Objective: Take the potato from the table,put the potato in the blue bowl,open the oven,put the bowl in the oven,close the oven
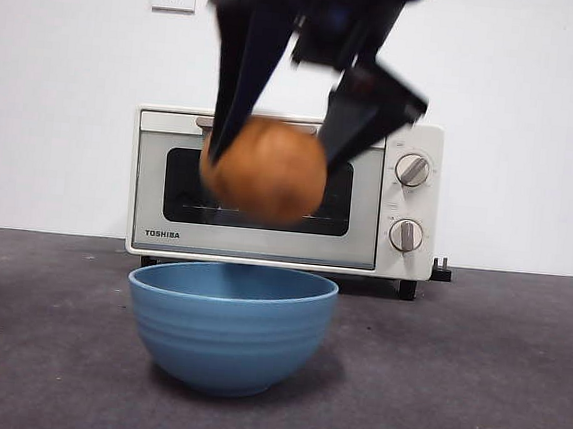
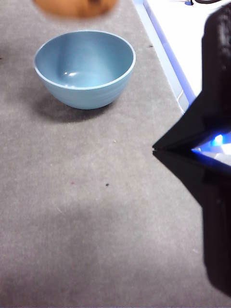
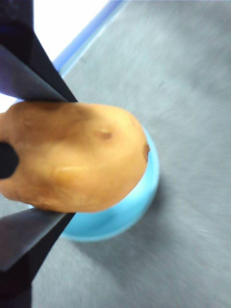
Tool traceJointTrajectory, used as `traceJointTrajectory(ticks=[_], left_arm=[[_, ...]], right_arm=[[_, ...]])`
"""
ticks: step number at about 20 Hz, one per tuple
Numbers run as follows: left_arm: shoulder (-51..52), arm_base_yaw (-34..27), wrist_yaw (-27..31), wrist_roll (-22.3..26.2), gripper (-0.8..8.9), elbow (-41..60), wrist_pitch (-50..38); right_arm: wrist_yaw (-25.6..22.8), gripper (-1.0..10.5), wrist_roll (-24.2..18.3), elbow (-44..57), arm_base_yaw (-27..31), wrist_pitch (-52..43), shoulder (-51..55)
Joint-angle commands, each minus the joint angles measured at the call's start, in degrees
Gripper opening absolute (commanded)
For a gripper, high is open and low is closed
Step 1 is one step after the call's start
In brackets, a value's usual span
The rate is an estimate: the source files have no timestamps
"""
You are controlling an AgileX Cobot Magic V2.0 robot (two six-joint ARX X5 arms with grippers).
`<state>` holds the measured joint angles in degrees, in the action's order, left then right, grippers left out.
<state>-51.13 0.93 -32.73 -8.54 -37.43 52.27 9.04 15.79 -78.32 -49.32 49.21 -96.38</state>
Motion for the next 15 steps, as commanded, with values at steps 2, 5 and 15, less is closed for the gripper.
traceJointTrajectory(ticks=[2, 5, 15], left_arm=[[0.0, 0.2, -0.3, 1.3, -0.05, -0.3, -0.7], [0.0, 0.2, -0.3, 1.3, -0.05, -0.3, -0.7], [0.0, 0.2, -0.2, 1.5, -0.05, -0.3, -1.0]], right_arm=[[0.1, -0.1, 1.2, 0.1, -0.5, -1.4, -5.0], [0.0, -0.1, 1.2, 0.1, -0.5, -2.1, -7.9], [-0.1, 4.5, 1.2, 0.1, -0.6, -3.0, -9.3]])
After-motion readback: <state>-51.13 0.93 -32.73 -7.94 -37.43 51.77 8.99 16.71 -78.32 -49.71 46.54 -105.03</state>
